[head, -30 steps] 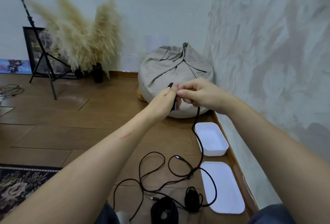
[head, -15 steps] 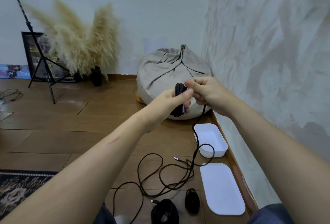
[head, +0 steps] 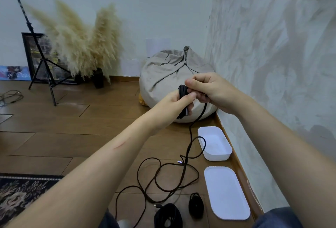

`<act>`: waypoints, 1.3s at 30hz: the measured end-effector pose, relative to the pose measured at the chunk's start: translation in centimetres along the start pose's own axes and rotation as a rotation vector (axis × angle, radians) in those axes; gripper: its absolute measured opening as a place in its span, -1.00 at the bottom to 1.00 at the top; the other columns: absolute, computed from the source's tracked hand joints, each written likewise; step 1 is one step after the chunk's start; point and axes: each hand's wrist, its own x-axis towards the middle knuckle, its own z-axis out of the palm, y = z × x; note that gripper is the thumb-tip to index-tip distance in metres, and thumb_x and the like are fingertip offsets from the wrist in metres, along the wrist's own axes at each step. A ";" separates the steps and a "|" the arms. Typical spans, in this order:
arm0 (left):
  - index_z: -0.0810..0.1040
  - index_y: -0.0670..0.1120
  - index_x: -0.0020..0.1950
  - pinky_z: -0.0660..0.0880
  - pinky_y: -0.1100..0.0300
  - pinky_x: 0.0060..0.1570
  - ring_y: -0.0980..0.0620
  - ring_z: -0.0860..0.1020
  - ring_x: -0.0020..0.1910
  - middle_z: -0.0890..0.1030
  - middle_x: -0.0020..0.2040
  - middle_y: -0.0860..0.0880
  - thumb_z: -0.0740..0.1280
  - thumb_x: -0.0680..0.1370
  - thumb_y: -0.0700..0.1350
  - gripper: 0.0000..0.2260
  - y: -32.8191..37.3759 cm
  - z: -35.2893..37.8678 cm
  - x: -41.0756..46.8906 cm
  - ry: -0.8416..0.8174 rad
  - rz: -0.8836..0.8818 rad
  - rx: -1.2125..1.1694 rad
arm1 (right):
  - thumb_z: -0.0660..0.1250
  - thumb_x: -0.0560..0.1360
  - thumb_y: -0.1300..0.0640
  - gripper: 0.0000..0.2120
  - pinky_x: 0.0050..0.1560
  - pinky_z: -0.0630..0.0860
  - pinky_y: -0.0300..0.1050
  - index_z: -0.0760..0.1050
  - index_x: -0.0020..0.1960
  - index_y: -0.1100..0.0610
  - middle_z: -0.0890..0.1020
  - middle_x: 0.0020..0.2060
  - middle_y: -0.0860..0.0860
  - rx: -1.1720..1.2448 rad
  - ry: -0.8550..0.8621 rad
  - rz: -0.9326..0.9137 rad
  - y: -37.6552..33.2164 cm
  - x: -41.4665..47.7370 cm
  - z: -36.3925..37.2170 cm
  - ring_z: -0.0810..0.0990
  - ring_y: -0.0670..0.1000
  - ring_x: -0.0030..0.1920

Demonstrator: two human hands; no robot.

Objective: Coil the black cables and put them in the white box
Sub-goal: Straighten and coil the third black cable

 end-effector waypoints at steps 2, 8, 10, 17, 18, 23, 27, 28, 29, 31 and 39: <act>0.51 -0.02 0.07 0.45 0.21 0.00 0.16 0.55 -0.16 0.52 -0.18 0.05 0.17 0.72 0.02 -0.82 0.2 0.0 0.0 0.001 -0.004 -0.018 | 0.37 0.58 0.03 -0.70 -0.34 0.16 -0.16 0.54 -0.31 0.06 0.36 -0.46 -0.01 0.011 0.049 -0.011 0.0 0.0 0.0 0.25 -0.05 -0.42; 0.48 -0.11 0.04 0.48 0.19 0.00 0.02 0.56 -0.10 0.52 -0.16 -0.02 0.19 0.71 0.05 -0.76 0.0 0.2 0.1 -0.026 -0.063 -0.160 | 0.43 0.51 -0.02 -0.72 -0.35 0.13 -0.12 0.53 -0.31 0.09 0.34 -0.48 -0.02 0.019 0.092 -0.017 0.3 -0.1 -0.1 0.23 -0.04 -0.43; 0.49 -0.13 0.05 0.48 0.11 0.04 -0.03 0.55 -0.10 0.52 -0.16 -0.05 0.19 0.71 0.05 -0.74 -0.1 0.2 0.2 -0.025 -0.081 -0.239 | 0.42 0.46 -0.07 -0.71 -0.34 0.07 -0.09 0.52 -0.25 0.13 0.36 -0.49 -0.02 0.053 0.066 -0.011 0.4 -0.1 -0.1 0.24 -0.05 -0.45; 0.53 0.01 -0.02 0.50 0.22 -0.01 0.01 0.55 -0.10 0.50 -0.15 -0.05 0.13 0.73 0.06 -0.74 0.1 0.6 0.0 -0.005 -0.032 -0.178 | 0.31 0.54 -0.01 -0.69 -0.42 0.10 -0.22 0.44 -0.28 0.15 0.41 -0.45 -0.01 0.189 -0.054 -0.008 0.8 -0.2 -0.7 0.25 -0.07 -0.45; 0.53 0.01 -0.02 0.50 0.22 -0.01 0.01 0.55 -0.11 0.50 -0.15 -0.05 0.13 0.73 0.06 -0.74 0.1 0.6 0.1 -0.002 -0.028 -0.175 | 0.31 0.54 -0.02 -0.69 -0.42 0.12 -0.24 0.43 -0.27 0.16 0.41 -0.45 -0.02 0.189 -0.054 -0.009 0.8 -0.1 -0.8 0.25 -0.08 -0.45; 0.47 -0.07 0.03 0.47 0.13 0.03 0.04 0.56 -0.12 0.53 -0.18 0.01 0.14 0.72 0.10 -0.72 -0.3 0.7 0.3 0.000 -0.061 -0.155 | 0.40 0.46 -0.05 -0.76 -0.42 0.19 -0.27 0.51 -0.12 0.13 0.42 -0.43 -0.02 0.149 0.068 -0.010 1.3 0.2 -0.5 0.29 -0.09 -0.43; 0.48 -0.09 0.05 0.47 0.10 0.05 0.01 0.56 -0.11 0.53 -0.19 0.01 0.16 0.71 0.09 -0.72 -0.6 0.8 0.3 -0.018 -0.078 -0.199 | 0.42 0.52 0.00 -0.83 -0.38 0.21 -0.24 0.55 -0.08 0.11 0.41 -0.40 0.01 0.099 0.096 -0.012 1.5 0.3 -0.5 0.29 -0.07 -0.41; 0.49 -0.10 0.06 0.47 0.08 0.07 0.00 0.56 -0.11 0.53 -0.18 0.00 0.17 0.71 0.09 -0.72 -0.7 0.7 0.3 -0.023 -0.079 -0.219 | 0.43 0.52 -0.01 -0.82 -0.36 0.20 -0.20 0.56 -0.08 0.11 0.40 -0.40 0.02 0.094 0.103 -0.013 1.5 0.3 -0.4 0.28 -0.06 -0.41; 0.49 -0.11 0.06 0.46 0.06 0.08 -0.02 0.55 -0.11 0.52 -0.19 -0.01 0.17 0.72 0.08 -0.72 -0.7 0.7 0.4 -0.030 -0.085 -0.254 | 0.45 0.49 -0.03 -0.79 -0.35 0.17 -0.16 0.56 -0.09 0.12 0.38 -0.40 0.03 0.100 0.111 -0.015 1.5 0.3 -0.3 0.27 -0.05 -0.41; 0.50 -0.12 0.06 0.46 0.05 0.10 -0.01 0.54 -0.13 0.52 -0.19 -0.01 0.20 0.71 0.07 -0.73 -0.5 0.6 0.4 -0.048 -0.097 -0.315 | 0.48 0.41 -0.08 -0.72 -0.34 0.14 -0.12 0.55 -0.11 0.13 0.36 -0.42 0.05 0.126 0.130 -0.012 1.5 0.3 -0.2 0.25 -0.04 -0.42; 0.53 -0.10 0.12 0.51 0.04 0.13 0.06 0.55 -0.09 0.57 -0.17 0.04 0.18 0.66 0.19 -0.63 -0.5 0.8 0.3 -0.049 -0.089 -0.117 | 0.42 0.48 0.07 -0.79 -0.38 0.05 -0.15 0.46 -0.21 0.15 0.27 -0.50 -0.03 0.187 0.068 0.007 0.7 0.0 -1.1 0.16 -0.07 -0.47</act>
